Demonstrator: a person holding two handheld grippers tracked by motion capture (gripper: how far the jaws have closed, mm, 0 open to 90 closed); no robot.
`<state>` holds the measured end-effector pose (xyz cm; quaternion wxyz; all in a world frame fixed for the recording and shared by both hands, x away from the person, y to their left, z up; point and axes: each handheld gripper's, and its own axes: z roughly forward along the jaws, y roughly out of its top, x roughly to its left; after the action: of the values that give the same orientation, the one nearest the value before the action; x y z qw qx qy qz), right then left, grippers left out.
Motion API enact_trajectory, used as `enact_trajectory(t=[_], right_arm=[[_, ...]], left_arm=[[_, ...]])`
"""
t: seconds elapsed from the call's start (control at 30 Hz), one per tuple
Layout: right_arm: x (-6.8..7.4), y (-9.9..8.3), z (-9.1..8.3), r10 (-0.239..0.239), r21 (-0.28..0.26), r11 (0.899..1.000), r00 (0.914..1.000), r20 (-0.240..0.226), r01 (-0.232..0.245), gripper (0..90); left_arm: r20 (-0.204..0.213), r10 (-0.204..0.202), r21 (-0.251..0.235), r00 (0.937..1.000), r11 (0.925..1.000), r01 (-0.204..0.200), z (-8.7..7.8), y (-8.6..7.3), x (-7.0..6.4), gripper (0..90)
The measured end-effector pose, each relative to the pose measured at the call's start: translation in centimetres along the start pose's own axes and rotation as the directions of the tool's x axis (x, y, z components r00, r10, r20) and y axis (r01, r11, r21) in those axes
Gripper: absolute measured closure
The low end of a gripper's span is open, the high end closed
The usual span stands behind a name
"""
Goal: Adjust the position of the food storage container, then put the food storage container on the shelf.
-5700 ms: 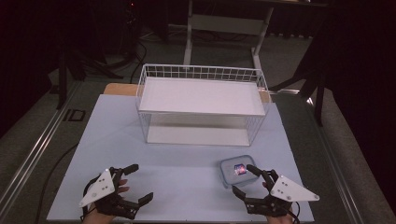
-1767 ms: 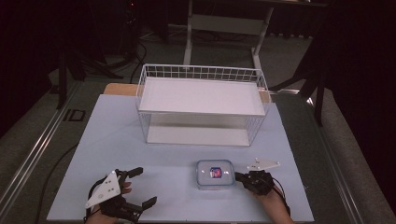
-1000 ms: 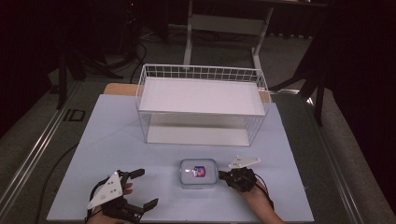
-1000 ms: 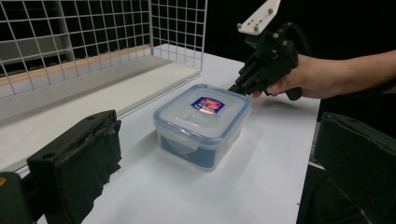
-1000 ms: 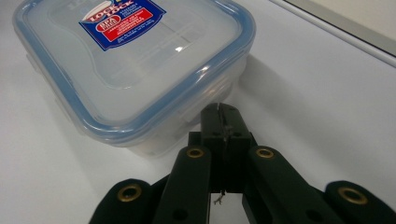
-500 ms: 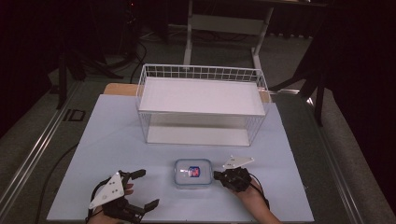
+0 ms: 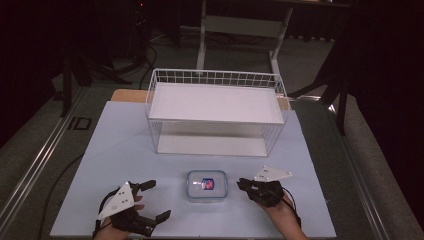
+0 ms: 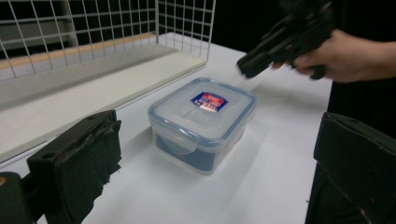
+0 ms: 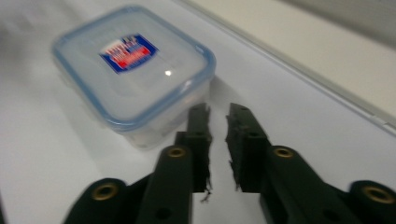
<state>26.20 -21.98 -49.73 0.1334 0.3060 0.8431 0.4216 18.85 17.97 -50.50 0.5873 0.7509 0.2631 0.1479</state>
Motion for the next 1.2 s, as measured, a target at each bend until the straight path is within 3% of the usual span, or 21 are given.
enact_trajectory(t=[0.1,0.13,0.33,0.43,0.5,0.53,0.6,0.7,0.77,0.8,0.83,0.87,0.9,0.93,0.97,1.0,1.03,1.07,1.13,1.17,1.2], right_arm=[[0.4,0.1,-0.9,-0.004,-0.027,1.000,1.0000,-0.004,0.004,69.6],[0.8,0.3,-1.4,-0.003,-0.035,0.999,1.0000,-0.003,0.003,55.6],[1.3,1.1,-2.3,0.027,-0.083,0.996,0.9993,-0.028,-0.029,17.0],[1.4,1.4,-2.5,0.030,-0.103,0.994,0.9990,-0.034,-0.033,15.9],[1.5,1.9,-2.6,0.017,-0.121,0.992,0.9995,-0.027,-0.020,15.2],[1.5,2.4,-2.7,0.018,-0.110,0.994,0.9992,-0.037,-0.022,15.6],[1.6,2.8,-2.7,0.025,-0.098,0.995,0.9987,-0.045,-0.029,20.9],[1.5,3.2,-2.6,0.064,-0.115,0.991,0.9957,-0.066,-0.071,21.4],[1.4,3.4,-2.2,0.082,-0.070,0.994,0.9953,-0.052,-0.086,21.3],[1.3,3.4,-2.0,0.083,-0.060,0.995,0.9953,-0.049,-0.086,20.3],[1.4,3.5,-1.6,0.093,-0.043,0.995,0.9949,-0.039,-0.095,18.3],[1.3,3.5,-1.3,0.096,-0.029,0.995,0.9949,-0.031,-0.097,17.9],[1.3,3.4,-1.1,0.103,-0.028,0.994,0.9942,-0.028,-0.104,17.7],[1.2,3.4,-0.9,0.114,-0.030,0.993,0.9928,-0.034,-0.116,16.6],[1.1,3.4,-0.7,0.133,-0.024,0.991,0.9906,-0.032,-0.134,15.9],[1.1,3.4,-0.7,0.133,-0.024,0.991,0.9906,-0.032,-0.134,15.9],[0.7,3.3,-0.2,0.199,-0.009,0.980,0.9783,-0.058,-0.200,14.0],[0.6,3.3,-0.1,0.226,-0.001,0.974,0.9722,-0.061,-0.226,13.9],[0.3,3.1,0.5,0.295,0.028,0.955,0.9534,-0.062,-0.294,12.5],[0.1,3.1,0.8,0.331,0.045,0.944,0.9411,-0.070,-0.328,12.4],[0.0,3.0,1.0,0.356,0.058,0.934,0.9314,-0.076,-0.352,12.3]], left_arm=[[0.016,-0.007,0.014,0.9998,0.9999,0.007,0.4,0.6,0.0,1.6],[0.017,-0.009,0.015,0.9998,0.9998,0.009,0.4,0.7,-0.1,1.6],[0.022,-0.014,0.085,0.9997,0.9963,0.012,0.7,2.5,-1.0,1.6],[0.016,-0.022,0.094,0.9996,0.9954,0.021,0.8,3.2,-0.9,1.6],[0.020,-0.062,0.109,0.9979,0.9923,0.060,1.0,3.9,-0.6,1.6],[0.035,-0.109,0.116,0.9934,0.9877,0.105,1.3,4.4,-0.2,1.6],[0.035,-0.143,0.135,0.9891,0.9813,0.137,1.7,4.8,0.2,1.5],[0.033,-0.163,0.163,0.9861,0.9743,0.155,2.4,5.1,0.6,1.5],[0.024,-0.193,0.199,0.9810,0.9626,0.184,3.2,5.2,1.0,1.6],[0.024,-0.193,0.199,0.9810,0.9626,0.184,3.2,5.2,1.0,1.6],[0.012,-0.213,0.206,0.9770,0.9566,0.206,3.7,5.2,1.3,1.6],[0.007,-0.236,0.210,0.9717,0.9505,0.229,4.0,5.1,1.6,1.6],[-0.002,-0.289,0.220,0.9574,0.9339,0.282,4.7,5.0,2.2,1.6],[0.005,-0.313,0.225,0.9498,0.9258,0.304,5.0,4.9,2.5,1.6],[0.002,-0.331,0.235,0.9437,0.9174,0.321,5.3,4.8,2.7,1.6],[0.002,-0.331,0.235,0.9437,0.9174,0.321,5.3,4.8,2.7,1.6],[0.012,-0.385,0.257,0.9229,0.8932,0.369,6.0,4.4,3.1,1.6],[0.013,-0.404,0.265,0.9148,0.8837,0.386,6.2,4.3,3.2,1.6],[0.023,-0.473,0.271,0.8808,0.8509,0.450,6.8,3.7,3.6,1.6],[0.008,-0.496,0.276,0.8683,0.8355,0.475,7.0,3.5,3.7,1.6],[-0.012,-0.535,0.291,0.8446,0.8062,0.515,7.4,3.2,3.9,1.6]])
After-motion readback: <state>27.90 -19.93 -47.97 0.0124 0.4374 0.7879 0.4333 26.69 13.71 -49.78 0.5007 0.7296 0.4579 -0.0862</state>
